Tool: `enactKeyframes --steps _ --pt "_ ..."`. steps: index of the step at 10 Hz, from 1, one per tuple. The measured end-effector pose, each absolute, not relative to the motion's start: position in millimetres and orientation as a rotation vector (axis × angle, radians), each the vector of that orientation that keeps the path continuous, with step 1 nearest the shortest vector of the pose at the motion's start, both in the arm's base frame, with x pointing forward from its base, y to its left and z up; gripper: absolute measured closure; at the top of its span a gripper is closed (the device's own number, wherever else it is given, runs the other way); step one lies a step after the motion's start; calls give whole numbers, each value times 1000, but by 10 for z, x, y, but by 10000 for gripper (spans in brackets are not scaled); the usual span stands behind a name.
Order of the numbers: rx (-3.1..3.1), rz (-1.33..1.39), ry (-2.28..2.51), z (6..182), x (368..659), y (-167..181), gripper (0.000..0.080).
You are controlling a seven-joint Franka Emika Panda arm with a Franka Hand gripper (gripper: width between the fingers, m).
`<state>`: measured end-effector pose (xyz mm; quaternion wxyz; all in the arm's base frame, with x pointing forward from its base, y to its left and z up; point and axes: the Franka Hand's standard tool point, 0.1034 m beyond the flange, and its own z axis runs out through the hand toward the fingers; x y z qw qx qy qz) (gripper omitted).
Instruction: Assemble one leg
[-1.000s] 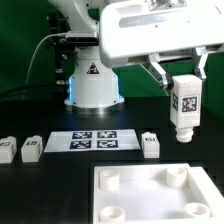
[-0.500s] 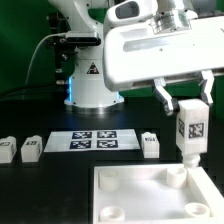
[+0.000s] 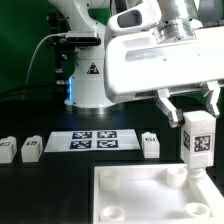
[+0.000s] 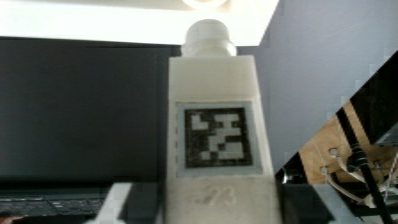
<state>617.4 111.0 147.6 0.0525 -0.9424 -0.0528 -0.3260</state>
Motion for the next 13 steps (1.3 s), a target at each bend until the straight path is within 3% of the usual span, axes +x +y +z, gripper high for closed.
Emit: enactKeyframes --steps 1,3,13 --pt "-2867 -989 -161 1459 6169 1109 506" --pt "-2873 -963 -161 1219 6140 1141 506" --pt "-2879 -945 -174 920 6178 1160 506"
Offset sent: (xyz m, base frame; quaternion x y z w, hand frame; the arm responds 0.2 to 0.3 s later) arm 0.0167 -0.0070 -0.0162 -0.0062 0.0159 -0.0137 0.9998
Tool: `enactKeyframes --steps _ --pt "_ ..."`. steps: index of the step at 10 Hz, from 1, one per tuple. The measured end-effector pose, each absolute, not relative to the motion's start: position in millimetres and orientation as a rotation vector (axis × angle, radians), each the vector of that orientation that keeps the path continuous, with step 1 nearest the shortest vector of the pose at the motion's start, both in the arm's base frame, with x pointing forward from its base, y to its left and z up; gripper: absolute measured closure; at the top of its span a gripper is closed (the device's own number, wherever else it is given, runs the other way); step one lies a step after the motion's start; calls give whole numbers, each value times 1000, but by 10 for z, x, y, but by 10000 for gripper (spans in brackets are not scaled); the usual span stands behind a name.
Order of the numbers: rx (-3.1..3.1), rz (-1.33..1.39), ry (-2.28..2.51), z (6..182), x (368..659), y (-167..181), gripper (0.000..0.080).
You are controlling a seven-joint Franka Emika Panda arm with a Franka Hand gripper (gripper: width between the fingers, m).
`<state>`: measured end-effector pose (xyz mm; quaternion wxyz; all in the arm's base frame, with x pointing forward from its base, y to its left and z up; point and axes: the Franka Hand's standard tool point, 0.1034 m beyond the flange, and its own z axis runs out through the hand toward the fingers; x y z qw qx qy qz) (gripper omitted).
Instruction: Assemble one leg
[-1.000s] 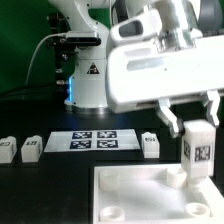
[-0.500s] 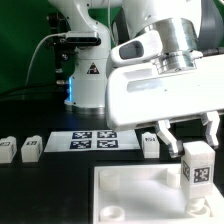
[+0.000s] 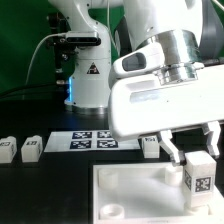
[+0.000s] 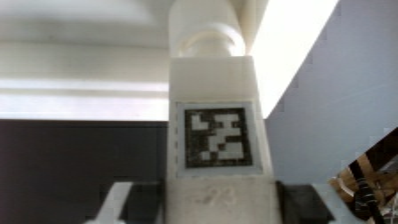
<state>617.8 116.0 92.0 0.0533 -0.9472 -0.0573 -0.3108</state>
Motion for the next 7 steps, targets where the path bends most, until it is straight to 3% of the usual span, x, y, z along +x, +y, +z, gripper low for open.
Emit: enactKeyframes --steps 6,7 --pt "-2891 -907 -169 889 6162 1160 497" --pt "-2892 -906 -170 888 6162 1160 328"
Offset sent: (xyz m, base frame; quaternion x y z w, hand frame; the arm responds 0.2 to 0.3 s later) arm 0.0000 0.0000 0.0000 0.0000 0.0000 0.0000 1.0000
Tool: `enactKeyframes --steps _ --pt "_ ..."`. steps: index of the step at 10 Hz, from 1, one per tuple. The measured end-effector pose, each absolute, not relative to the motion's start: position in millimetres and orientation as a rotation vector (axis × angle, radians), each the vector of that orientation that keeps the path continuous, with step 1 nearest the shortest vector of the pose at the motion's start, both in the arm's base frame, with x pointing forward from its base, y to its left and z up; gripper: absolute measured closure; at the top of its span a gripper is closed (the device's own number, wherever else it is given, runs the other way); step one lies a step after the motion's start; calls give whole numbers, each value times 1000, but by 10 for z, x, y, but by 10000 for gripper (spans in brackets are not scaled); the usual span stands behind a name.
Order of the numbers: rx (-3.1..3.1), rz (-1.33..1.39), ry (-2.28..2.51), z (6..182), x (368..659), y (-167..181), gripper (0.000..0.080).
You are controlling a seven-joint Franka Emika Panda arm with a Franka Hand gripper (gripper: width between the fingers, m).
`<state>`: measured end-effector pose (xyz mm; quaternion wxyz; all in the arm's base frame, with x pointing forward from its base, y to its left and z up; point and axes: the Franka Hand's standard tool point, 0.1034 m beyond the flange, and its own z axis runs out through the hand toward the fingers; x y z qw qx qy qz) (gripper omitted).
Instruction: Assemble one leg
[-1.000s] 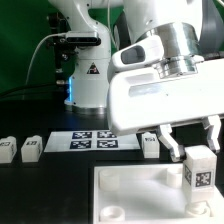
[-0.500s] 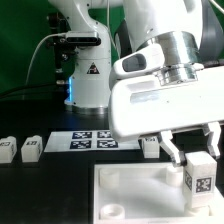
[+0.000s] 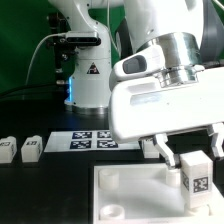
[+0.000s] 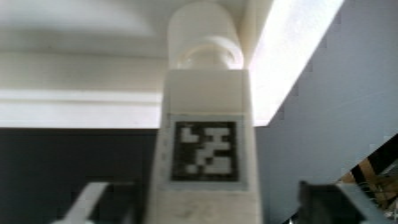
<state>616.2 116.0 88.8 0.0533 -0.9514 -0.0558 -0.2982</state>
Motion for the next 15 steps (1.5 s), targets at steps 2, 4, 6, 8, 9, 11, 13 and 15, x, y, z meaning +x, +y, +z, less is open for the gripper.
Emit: enactKeyframes --steps 2,4,6,8,9,11,13,15 --pt "-2892 -905 -170 881 6158 1160 191" --pt "-2893 -904 -171 876 6156 1159 152" --pt "-2893 -903 -172 874 6155 1160 152" --pt "-2893 -902 -173 870 6153 1159 151" --pt "-2893 -902 -173 869 6153 1159 151" --pt "-2895 -897 -174 864 6149 1160 151" --pt "-2918 -812 -180 936 6206 1131 151" --pt "-2962 -593 -188 929 6246 1080 151"
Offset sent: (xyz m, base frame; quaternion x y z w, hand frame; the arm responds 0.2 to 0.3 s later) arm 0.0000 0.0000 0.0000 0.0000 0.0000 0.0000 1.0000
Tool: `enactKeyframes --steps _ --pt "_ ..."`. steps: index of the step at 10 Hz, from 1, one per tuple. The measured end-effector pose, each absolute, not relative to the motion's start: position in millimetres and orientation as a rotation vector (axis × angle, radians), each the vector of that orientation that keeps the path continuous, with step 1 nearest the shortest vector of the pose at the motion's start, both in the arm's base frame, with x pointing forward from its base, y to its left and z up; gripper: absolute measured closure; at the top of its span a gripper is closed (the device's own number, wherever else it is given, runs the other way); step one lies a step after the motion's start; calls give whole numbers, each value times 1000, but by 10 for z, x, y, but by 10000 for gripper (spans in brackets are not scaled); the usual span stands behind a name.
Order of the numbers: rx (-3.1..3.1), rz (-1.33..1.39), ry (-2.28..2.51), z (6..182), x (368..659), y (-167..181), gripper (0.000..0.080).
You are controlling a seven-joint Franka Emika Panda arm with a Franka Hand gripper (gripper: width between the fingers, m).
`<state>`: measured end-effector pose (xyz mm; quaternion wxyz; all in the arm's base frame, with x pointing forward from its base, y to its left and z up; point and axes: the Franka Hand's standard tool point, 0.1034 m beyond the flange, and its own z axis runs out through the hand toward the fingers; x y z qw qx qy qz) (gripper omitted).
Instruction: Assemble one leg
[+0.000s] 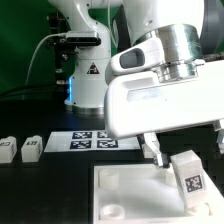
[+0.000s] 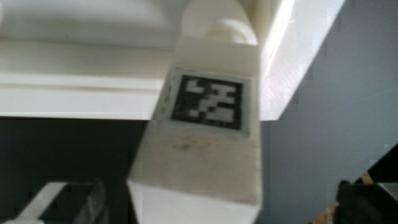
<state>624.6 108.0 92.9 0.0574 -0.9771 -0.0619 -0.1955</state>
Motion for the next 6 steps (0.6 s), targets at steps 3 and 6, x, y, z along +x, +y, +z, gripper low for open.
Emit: enactKeyframes --steps 3,6 --pt "-2993 -72 -193 961 6278 1029 151" --pt "-2972 144 -178 958 6311 1099 151"
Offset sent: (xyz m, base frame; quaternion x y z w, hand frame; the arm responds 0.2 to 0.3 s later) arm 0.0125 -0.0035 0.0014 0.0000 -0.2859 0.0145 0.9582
